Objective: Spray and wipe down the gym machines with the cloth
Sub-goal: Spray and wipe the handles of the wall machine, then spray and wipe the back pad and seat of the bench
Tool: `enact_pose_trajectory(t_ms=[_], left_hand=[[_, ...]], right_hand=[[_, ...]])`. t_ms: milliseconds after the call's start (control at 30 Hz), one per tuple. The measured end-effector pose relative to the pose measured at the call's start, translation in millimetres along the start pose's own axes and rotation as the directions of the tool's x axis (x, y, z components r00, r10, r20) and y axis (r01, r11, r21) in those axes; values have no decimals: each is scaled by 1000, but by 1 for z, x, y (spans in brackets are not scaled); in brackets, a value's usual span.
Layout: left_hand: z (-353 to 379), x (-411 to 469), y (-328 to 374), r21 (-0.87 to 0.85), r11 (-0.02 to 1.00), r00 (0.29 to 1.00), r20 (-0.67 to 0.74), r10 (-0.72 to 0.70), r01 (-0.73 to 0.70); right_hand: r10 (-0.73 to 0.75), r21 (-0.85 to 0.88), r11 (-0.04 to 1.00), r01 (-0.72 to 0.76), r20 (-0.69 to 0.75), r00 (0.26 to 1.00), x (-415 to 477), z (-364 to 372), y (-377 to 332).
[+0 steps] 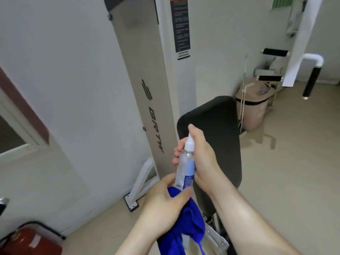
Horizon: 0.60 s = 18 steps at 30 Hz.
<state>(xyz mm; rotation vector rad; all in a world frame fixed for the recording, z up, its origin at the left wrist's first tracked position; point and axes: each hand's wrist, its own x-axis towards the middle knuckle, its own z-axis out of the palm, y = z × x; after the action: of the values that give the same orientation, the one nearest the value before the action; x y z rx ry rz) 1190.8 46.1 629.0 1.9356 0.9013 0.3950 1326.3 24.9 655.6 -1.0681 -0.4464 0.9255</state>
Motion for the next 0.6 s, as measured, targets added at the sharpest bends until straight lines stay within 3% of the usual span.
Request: enact_pose_trajectory(t_ms=[233,333,600], left_hand=[[74,7,25,0,996,984,-153,-89,91],[90,11,32,11,992,987,-107,-121,123],[98,19,27,164,946,948,-205,-243,278]], right_hand=[[135,-170,978,-123,64,989,-2,-70,-13],[164,-156,976,-150,77,983,6,-78,-13],[111,-224,969,-101,32,993,36,-101,-9]])
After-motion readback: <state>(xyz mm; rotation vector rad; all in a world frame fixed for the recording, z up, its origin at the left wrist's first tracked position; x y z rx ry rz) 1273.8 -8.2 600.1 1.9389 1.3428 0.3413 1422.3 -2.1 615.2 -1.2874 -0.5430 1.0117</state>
